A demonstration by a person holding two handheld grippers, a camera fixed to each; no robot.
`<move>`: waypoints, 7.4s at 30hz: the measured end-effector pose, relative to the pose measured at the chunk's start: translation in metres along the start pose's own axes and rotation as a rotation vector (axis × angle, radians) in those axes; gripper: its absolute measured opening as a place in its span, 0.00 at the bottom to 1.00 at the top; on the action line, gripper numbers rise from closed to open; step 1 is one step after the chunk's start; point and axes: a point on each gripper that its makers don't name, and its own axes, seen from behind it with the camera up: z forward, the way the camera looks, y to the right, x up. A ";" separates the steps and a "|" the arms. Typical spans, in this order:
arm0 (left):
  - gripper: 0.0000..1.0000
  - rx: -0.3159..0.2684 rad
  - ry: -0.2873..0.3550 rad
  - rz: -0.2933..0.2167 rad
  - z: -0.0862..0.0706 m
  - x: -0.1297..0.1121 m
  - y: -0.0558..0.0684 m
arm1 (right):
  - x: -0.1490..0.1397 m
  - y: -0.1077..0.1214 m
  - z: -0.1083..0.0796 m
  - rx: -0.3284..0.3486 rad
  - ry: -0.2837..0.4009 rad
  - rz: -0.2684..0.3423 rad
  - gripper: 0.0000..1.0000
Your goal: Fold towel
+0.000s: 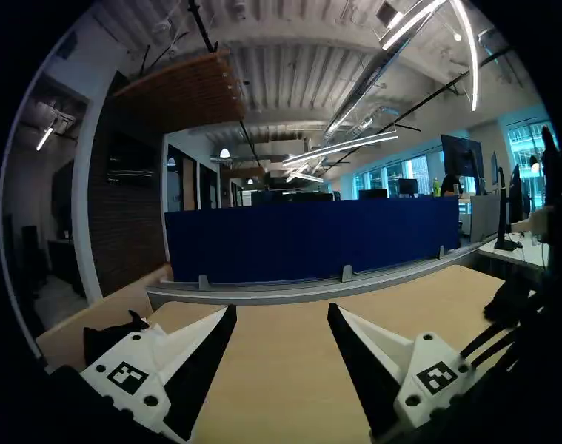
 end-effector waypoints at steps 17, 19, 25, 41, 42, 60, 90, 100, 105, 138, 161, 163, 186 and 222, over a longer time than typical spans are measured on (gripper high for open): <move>0.91 0.068 0.019 0.032 0.006 -0.042 -0.021 | 0.026 0.013 0.020 -0.071 -0.022 0.027 1.00; 0.91 0.066 0.016 0.026 0.007 -0.051 -0.021 | 0.023 0.011 0.024 -0.071 -0.027 0.021 1.00; 0.91 0.069 0.020 0.007 0.011 -0.073 -0.019 | 0.016 -0.002 0.037 -0.044 -0.029 0.013 1.00; 0.91 0.071 0.013 0.004 0.013 -0.143 -0.009 | -0.013 -0.012 0.059 -0.009 -0.014 -0.010 1.00; 0.91 0.073 0.014 0.002 0.014 -0.145 -0.010 | -0.014 -0.013 0.060 -0.007 -0.015 -0.012 1.00; 0.91 0.074 0.025 -0.031 0.022 -0.160 -0.013 | -0.015 -0.011 0.065 -0.002 -0.015 -0.016 1.00; 0.92 0.070 0.029 -0.058 0.019 -0.162 -0.016 | 0.002 0.011 0.035 -0.006 0.038 0.007 1.00; 0.91 0.070 0.029 -0.058 0.020 -0.162 -0.016 | 0.015 0.067 0.013 -0.085 0.121 -0.017 1.00; 0.91 0.070 0.029 -0.058 0.020 -0.162 -0.016 | 0.000 0.083 0.013 -0.105 0.146 -0.034 1.00; 0.92 0.070 0.029 -0.058 0.020 -0.162 -0.016 | -0.163 0.099 0.049 -0.134 0.169 -0.030 1.00; 0.92 0.070 0.029 -0.058 0.019 -0.162 -0.016 | -0.176 0.085 0.045 -0.133 0.190 -0.051 1.00; 0.92 0.070 0.029 -0.057 0.019 -0.162 -0.016 | -0.176 0.084 0.045 -0.132 0.191 -0.052 1.00; 0.93 0.070 0.029 -0.058 0.019 -0.162 -0.016 | -0.175 0.082 0.046 -0.125 0.196 -0.053 1.00; 0.94 0.070 0.029 -0.058 0.020 -0.161 -0.016 | -0.175 0.082 0.045 -0.125 0.196 -0.053 1.00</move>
